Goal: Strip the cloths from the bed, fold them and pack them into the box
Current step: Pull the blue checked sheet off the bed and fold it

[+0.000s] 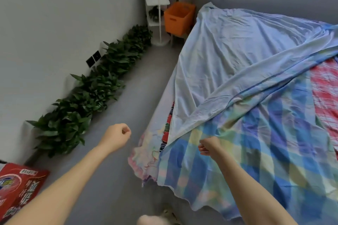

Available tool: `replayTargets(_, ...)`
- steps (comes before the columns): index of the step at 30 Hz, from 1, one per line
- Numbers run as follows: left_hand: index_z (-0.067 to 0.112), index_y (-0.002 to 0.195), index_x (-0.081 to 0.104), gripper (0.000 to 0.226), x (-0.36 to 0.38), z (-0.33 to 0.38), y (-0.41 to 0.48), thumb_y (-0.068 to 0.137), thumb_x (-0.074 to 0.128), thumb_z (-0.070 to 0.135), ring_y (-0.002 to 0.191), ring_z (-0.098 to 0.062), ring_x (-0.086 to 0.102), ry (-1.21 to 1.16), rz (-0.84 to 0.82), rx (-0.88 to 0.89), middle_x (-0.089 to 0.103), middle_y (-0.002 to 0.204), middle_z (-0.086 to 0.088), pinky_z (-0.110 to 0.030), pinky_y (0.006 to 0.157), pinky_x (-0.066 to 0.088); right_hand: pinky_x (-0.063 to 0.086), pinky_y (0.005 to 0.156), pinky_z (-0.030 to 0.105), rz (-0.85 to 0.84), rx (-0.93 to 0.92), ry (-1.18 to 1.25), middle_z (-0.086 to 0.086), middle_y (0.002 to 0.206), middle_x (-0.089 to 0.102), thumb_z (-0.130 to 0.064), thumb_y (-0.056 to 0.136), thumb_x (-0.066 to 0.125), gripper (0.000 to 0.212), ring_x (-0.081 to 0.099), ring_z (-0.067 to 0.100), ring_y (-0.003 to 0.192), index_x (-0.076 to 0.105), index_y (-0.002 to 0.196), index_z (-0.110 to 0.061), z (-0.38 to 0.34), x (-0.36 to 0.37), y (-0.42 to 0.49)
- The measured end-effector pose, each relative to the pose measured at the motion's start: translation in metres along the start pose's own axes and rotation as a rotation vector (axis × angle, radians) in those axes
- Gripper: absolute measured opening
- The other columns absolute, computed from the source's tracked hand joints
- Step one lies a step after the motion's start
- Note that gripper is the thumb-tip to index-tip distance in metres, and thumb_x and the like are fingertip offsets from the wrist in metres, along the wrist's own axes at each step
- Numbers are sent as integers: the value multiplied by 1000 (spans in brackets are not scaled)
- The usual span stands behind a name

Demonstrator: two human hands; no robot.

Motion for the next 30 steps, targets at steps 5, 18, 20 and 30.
replayTargets(5,10,73,60,20,-11,-7,85,90,51,4,63,-27,64,-161,-58,22,65,66,-3,-33,58,55,39,34,16,103,70,203,11,60,49,-3,90,51,19,44,16,46,49,71,-5,-15,42,46)
replayTargets(18,11,69,58,22,-12,-4,350,88,50,2,60,-22,60,-67,-362,84,62,66,-8,-28,60,54,42,66,33,548,447,335,14,73,51,-10,85,55,21,49,27,63,48,66,-6,-40,118,155)
replayTargets(20,10,64,55,28,10,6,373,88,48,-3,40,-11,55,-171,-447,-18,59,54,-5,-19,42,48,48,72,35,584,463,294,18,84,60,-16,85,57,18,60,35,81,59,83,2,-44,117,162)
replayTargets(30,4,67,50,23,175,56,464,89,51,-4,58,-22,50,-448,-822,-403,53,64,-12,-22,49,49,35,57,31,737,510,423,4,61,45,-10,76,68,28,45,21,66,47,58,-11,-65,103,208)
Point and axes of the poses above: each hand's wrist, its own y-axis towards the middle knuckle, its own x-axis out of the palm, z = x × y, the point moved 1 cm from there along y, towards the middle knuckle
